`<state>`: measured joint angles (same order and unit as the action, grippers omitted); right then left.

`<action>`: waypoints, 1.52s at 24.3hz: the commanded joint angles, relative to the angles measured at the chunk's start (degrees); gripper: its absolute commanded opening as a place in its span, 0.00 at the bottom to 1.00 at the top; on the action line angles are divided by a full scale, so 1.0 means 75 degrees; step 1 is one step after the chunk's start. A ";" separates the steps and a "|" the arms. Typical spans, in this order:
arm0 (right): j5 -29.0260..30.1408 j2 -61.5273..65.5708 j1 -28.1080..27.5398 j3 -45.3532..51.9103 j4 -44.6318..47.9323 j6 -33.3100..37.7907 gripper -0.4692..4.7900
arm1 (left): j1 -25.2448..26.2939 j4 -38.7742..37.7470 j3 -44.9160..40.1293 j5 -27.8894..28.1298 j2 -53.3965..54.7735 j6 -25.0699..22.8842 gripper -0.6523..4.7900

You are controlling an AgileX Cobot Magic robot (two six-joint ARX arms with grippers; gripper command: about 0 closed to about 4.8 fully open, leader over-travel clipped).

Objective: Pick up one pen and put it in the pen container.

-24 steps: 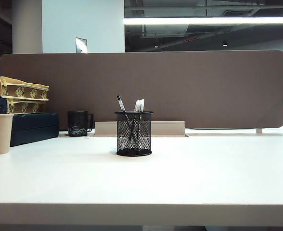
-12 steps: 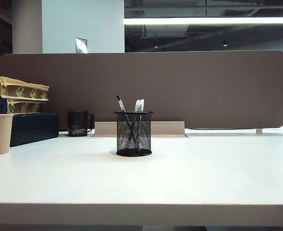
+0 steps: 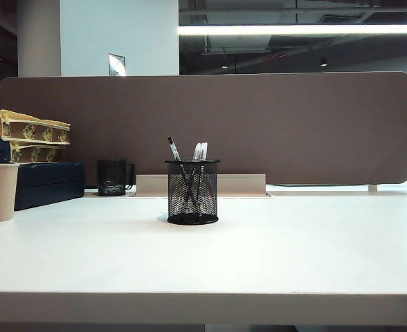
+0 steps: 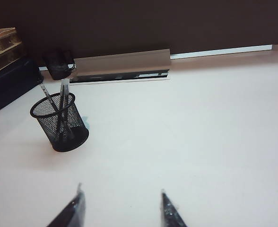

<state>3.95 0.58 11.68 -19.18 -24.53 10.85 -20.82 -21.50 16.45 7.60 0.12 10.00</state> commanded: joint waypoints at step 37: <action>-0.0393 -0.0090 0.0015 0.1545 0.1888 -0.0755 0.66 | -0.0003 0.1466 -0.1303 -0.0038 0.0006 -0.1868 0.42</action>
<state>1.19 0.58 11.70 -7.40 -12.75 6.50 -20.82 -11.44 6.66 7.55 0.14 -2.26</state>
